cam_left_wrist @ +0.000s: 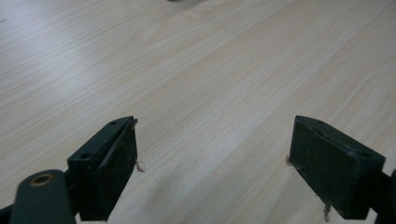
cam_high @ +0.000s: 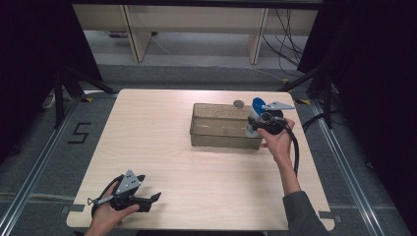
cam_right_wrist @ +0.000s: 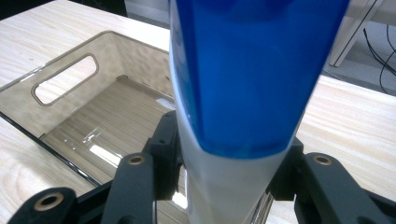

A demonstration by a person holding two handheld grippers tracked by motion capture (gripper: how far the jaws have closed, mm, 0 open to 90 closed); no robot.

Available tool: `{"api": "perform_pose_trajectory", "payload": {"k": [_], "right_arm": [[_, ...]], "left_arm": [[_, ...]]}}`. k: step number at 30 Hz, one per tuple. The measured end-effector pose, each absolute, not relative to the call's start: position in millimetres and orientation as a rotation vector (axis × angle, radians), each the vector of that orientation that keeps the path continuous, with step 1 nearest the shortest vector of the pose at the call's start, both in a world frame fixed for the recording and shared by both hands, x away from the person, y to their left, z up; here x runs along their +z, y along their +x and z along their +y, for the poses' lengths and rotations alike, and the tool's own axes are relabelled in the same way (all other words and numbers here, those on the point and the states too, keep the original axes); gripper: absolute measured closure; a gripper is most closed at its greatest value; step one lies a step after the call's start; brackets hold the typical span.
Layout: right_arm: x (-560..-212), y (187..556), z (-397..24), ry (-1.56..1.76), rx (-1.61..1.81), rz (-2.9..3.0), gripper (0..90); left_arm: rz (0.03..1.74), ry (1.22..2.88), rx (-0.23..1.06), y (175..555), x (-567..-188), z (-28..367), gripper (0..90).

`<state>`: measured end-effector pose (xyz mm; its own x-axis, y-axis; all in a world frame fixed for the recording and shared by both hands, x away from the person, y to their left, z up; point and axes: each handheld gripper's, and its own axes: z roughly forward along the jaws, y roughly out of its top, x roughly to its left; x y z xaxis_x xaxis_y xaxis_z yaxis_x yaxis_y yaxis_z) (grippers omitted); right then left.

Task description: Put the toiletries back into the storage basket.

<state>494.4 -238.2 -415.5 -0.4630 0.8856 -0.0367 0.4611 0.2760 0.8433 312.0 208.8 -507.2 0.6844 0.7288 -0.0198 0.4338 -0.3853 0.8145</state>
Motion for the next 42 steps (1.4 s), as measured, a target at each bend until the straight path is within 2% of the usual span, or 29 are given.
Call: {"api": "perform_pose_trajectory", "payload": {"k": [28,42], "right_arm": [[-435,494,-242,1.294,1.061,2.08,56.2],[-443,494,-247,1.273,1.047,2.076,56.2]], "left_arm": [[0.881,2.073,0.456,313,-506,211,15.0],[0.894,2.035,0.436,312,-507,209,15.0]]}}
